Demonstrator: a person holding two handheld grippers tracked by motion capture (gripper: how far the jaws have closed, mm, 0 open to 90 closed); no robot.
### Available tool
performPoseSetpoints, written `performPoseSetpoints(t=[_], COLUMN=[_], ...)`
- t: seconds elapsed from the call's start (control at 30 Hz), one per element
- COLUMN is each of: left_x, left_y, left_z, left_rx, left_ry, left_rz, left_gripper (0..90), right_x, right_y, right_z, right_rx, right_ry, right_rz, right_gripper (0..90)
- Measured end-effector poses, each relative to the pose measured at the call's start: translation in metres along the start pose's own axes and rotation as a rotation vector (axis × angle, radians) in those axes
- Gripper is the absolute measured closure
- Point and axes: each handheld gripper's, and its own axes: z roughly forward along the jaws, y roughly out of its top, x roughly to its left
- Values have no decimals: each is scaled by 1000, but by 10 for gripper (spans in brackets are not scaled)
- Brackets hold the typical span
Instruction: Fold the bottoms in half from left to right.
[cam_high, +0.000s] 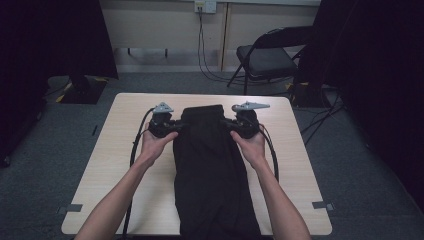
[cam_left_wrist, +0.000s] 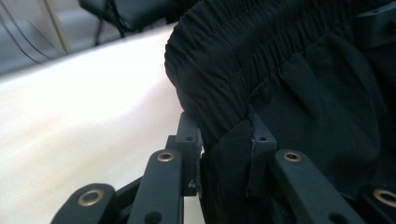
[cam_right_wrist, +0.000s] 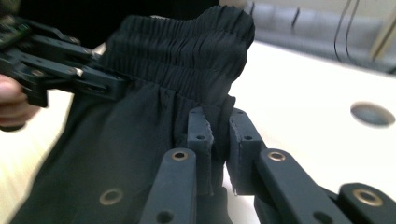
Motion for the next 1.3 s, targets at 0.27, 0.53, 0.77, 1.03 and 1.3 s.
performPoseSetpoints(t=[0.27, 0.53, 0.77, 1.03, 1.3], left_x=[11, 16, 13, -10, -56], left_y=[54, 104, 180, 148, 95], left_z=[-36, -61, -105, -113, -126], left_rx=[-79, -161, -264, -235, -242], left_ry=[53, 102, 184, 110, -34], left_rz=[41, 59, 121, 172, 151], left_gripper=[728, 731, 736, 734, 733], right_x=[17, 25, 43, 41, 48], right_y=[67, 124, 191, 176, 104], right_z=[-11, -23, -45, -66, -100], right_rx=[-76, -129, -242, -260, -234], right_ry=[4, -25, -40, 34, 144], right_rz=[-69, -107, -134, -139, -117], right_gripper=[808, 810, 811, 811, 811])
